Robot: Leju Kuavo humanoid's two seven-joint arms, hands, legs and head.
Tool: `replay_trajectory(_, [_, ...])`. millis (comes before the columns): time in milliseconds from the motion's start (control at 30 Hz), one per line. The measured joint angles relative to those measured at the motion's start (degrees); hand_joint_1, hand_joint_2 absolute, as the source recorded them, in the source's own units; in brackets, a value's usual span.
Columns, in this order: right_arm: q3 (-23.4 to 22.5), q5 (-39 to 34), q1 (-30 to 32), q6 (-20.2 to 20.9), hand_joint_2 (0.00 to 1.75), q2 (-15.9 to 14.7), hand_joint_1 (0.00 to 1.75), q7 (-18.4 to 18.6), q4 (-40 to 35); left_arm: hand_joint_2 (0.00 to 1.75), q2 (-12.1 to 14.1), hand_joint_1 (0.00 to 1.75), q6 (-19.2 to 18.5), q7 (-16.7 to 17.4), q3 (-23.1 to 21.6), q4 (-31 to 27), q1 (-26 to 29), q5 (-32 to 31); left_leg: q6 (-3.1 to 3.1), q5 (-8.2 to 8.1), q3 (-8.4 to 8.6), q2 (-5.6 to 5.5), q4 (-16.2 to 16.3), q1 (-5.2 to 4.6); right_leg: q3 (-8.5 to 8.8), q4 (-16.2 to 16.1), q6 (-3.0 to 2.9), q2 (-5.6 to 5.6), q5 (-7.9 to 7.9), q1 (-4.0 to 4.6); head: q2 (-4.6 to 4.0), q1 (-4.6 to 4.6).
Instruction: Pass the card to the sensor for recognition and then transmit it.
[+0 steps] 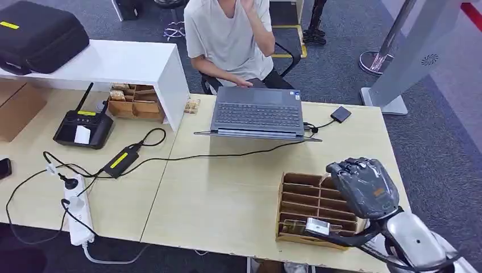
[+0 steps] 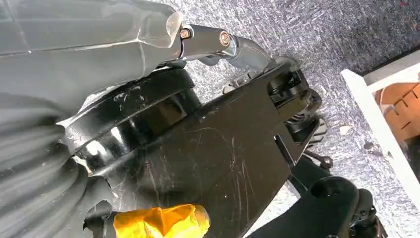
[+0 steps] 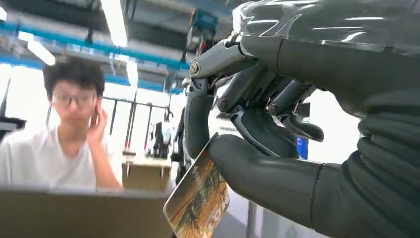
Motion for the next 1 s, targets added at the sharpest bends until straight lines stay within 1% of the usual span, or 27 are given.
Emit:
replay_trajectory(67, [-0.7, 0.6, 0.3, -1.5, 1.75, 1.3, 1.75, -0.2, 0.0, 1.75, 0.0, 0.0, 0.0, 0.2, 0.0, 0.0, 0.0, -0.3, 0.0, 0.0, 0.0, 0.0, 0.0, 0.0, 0.0, 0.0, 0.0, 0.0, 0.0, 0.0, 0.0, -0.02])
replay_trajectory(333, [-2.1, 0.7, 0.7, -2.3, 1.75, 3.6, 1.75, -0.4, 0.0, 1.75, 0.0, 0.0, 0.0, 0.4, 0.0, 0.0, -0.1, -0.6, 0.0, 0.0, -0.01, 0.0, 0.0, -0.01, 0.01, 0.0, 0.0, 0.0, 0.0, -0.01, 0.0, 0.0])
replay_trajectory(400, [-2.7, 1.4, 0.9, -4.8, 1.75, 4.5, 1.75, -0.9, 0.0, 1.75, 0.0, 0.0, 0.0, 0.5, 0.0, 0.0, -0.1, -1.0, 0.0, 0.0, -0.01, 0.0, 0.0, -0.01, 0.01, 0.0, 0.0, 0.01, 0.0, -0.01, 0.0, 0.0])
replay_trajectory(500, [-3.8, 3.1, 0.9, -10.3, 1.75, 6.8, 1.75, -1.6, 0.2, 1.75, 0.0, 0.0, -0.1, 0.7, 0.0, 0.0, -0.1, -2.2, 0.0, 0.0, -0.01, 0.01, 0.0, 0.0, 0.0, 0.0, 0.0, 0.02, 0.0, 0.0, 0.0, 0.0])
replay_trajectory(533, [-4.1, 3.4, 0.7, -11.2, 1.75, 7.5, 1.75, -1.6, 0.3, 1.75, 0.0, 0.0, -0.1, 0.8, 0.0, 0.0, -0.1, -2.8, 0.0, 0.0, -0.01, 0.01, 0.0, 0.0, 0.0, 0.0, 0.0, 0.02, 0.0, 0.0, 0.0, -0.02])
replay_trajectory(633, [-4.6, 3.8, -1.0, -12.0, 1.75, 9.1, 1.75, -1.9, 1.1, 1.75, -0.1, 0.0, -0.2, 0.9, 0.0, 0.0, -0.1, -3.9, 0.0, 0.01, -0.01, 0.04, 0.0, 0.01, 0.01, 0.0, 0.0, 0.06, 0.01, 0.01, 0.0, 0.0])
replay_trajectory(700, [-5.1, 3.9, -2.8, -12.2, 1.75, 10.6, 1.75, -2.2, 2.5, 1.75, -0.1, 0.0, -0.2, 1.0, 0.0, 0.0, -0.1, -4.9, 0.0, 0.01, 0.0, 0.04, 0.0, 0.01, 0.01, 0.0, 0.0, 0.05, 0.01, 0.01, 0.0, 0.0])
replay_trajectory(800, [-5.3, 5.6, -6.8, -12.8, 1.75, 13.0, 1.75, -2.6, 6.5, 1.75, -0.2, 0.0, -0.3, 1.6, 0.0, 0.0, -0.2, -6.8, -0.06, 0.06, 0.01, 0.02, 0.0, 0.01, 0.03, 0.1, -0.02, 0.04, 0.03, 0.01, 0.0, 0.02])
replay_trajectory(867, [-5.3, 7.9, -9.9, -14.8, 1.75, 14.9, 1.75, -2.6, 10.5, 1.75, -0.2, 0.0, -0.5, 1.8, 0.0, 0.0, -0.2, -8.5, -0.07, 0.07, 0.0, 0.03, 0.0, 0.01, 0.03, 0.1, -0.04, 0.05, 0.08, 0.0, 0.0, 0.0])
replay_trajectory(933, [-5.3, 10.4, -13.7, -17.8, 1.75, 17.1, 1.75, -2.0, 16.2, 1.75, -0.2, 0.0, -0.9, 2.2, 0.0, 0.0, -0.4, -10.2, -0.08, 0.1, 0.03, 0.09, 0.0, 0.01, 0.01, 0.1, -0.08, 0.14, 0.14, 0.0, 0.0, -0.02])
replay_trajectory(1000, [-5.7, 11.8, -16.8, -20.7, 1.75, 18.6, 1.75, -1.8, 20.9, 1.75, -0.3, 0.0, -0.9, 2.6, 0.0, 0.0, -0.5, -11.4, -0.07, 0.12, 0.03, 0.01, 0.0, 0.01, 0.01, 0.1, -0.08, 0.07, 0.14, 0.01, 0.0, 0.0])
